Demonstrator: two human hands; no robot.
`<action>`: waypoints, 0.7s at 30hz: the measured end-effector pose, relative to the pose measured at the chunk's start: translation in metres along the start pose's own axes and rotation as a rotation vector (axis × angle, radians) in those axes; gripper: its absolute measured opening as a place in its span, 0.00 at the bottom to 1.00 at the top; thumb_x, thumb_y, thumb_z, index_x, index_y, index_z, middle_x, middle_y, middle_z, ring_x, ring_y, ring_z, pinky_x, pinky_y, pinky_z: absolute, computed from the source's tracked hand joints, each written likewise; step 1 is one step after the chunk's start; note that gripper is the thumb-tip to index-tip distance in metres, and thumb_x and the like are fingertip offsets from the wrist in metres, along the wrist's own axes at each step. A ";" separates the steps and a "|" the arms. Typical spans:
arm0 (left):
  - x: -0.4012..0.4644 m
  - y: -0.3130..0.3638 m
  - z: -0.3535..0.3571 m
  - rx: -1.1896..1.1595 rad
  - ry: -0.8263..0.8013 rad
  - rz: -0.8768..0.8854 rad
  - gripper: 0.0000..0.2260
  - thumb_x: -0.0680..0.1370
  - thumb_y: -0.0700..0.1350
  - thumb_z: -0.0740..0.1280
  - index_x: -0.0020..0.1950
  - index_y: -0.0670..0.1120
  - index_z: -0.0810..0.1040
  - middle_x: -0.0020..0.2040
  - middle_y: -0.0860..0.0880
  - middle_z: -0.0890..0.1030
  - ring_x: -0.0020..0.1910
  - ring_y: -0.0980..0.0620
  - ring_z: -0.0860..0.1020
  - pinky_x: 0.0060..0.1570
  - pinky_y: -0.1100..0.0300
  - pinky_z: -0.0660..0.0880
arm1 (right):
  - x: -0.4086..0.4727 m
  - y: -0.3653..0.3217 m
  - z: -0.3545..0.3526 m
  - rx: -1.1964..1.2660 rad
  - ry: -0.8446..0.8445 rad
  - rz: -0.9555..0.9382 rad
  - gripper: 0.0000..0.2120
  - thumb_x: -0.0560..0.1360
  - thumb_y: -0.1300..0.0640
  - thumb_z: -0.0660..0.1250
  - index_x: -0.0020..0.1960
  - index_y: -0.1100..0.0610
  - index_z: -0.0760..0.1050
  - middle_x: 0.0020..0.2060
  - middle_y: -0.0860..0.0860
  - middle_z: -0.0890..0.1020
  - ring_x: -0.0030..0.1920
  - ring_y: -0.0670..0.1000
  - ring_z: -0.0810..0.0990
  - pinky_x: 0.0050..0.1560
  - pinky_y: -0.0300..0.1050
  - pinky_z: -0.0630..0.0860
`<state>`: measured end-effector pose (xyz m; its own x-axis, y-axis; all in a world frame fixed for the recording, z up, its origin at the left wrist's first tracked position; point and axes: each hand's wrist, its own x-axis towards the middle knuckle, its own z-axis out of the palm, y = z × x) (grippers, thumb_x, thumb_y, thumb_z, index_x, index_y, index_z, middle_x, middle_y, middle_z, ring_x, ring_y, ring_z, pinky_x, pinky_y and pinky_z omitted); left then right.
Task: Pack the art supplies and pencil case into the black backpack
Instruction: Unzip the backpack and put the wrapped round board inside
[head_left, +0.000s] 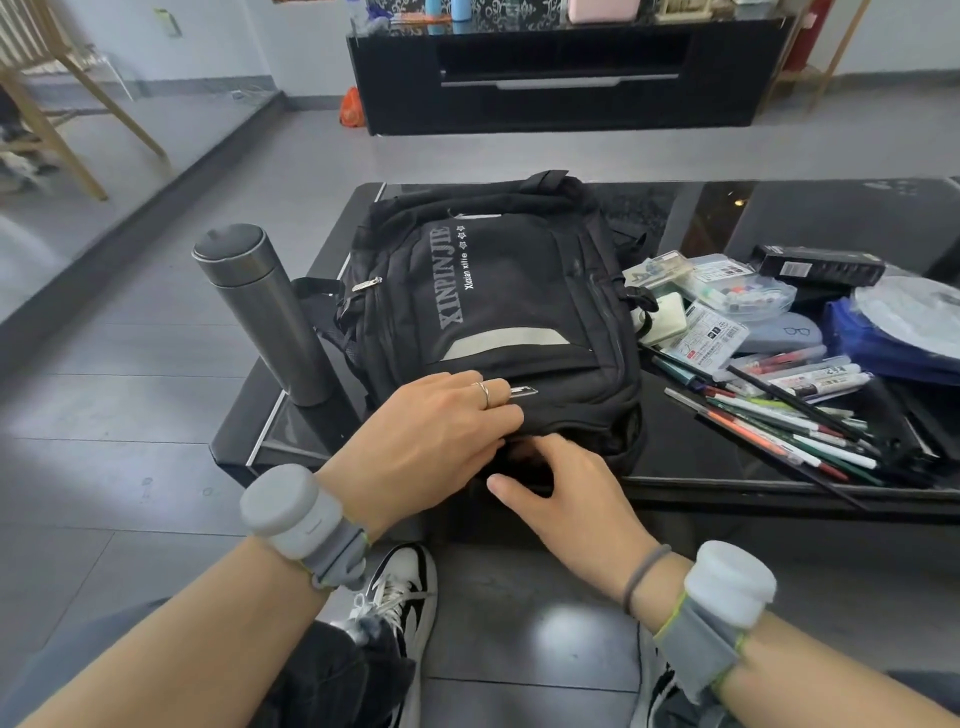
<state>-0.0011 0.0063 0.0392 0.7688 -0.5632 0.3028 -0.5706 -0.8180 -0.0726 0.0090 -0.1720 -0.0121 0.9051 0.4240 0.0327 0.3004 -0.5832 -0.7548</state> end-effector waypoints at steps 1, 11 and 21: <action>0.000 0.001 0.001 -0.003 -0.002 -0.007 0.07 0.77 0.42 0.70 0.43 0.48 0.72 0.41 0.51 0.74 0.38 0.48 0.74 0.37 0.53 0.75 | 0.002 -0.002 0.000 0.012 -0.010 -0.004 0.10 0.74 0.46 0.70 0.53 0.46 0.82 0.47 0.41 0.84 0.51 0.41 0.80 0.53 0.41 0.76; -0.021 -0.019 0.008 -0.154 -0.174 -0.264 0.12 0.75 0.59 0.67 0.46 0.55 0.67 0.44 0.58 0.70 0.43 0.55 0.72 0.40 0.57 0.73 | 0.009 0.002 0.017 0.083 0.075 -0.095 0.08 0.71 0.47 0.71 0.38 0.50 0.81 0.31 0.40 0.79 0.38 0.44 0.78 0.47 0.52 0.76; -0.015 -0.032 -0.002 -0.094 -0.183 -0.203 0.08 0.74 0.45 0.68 0.46 0.50 0.69 0.44 0.56 0.69 0.45 0.52 0.70 0.37 0.57 0.68 | 0.010 0.006 0.014 0.172 0.211 -0.090 0.11 0.73 0.44 0.68 0.39 0.51 0.81 0.36 0.43 0.82 0.42 0.47 0.80 0.48 0.54 0.75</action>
<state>0.0047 0.0417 0.0391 0.9044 -0.4082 0.1247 -0.4177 -0.9064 0.0626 0.0163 -0.1619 -0.0255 0.9252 0.3046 0.2264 0.3430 -0.4157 -0.8424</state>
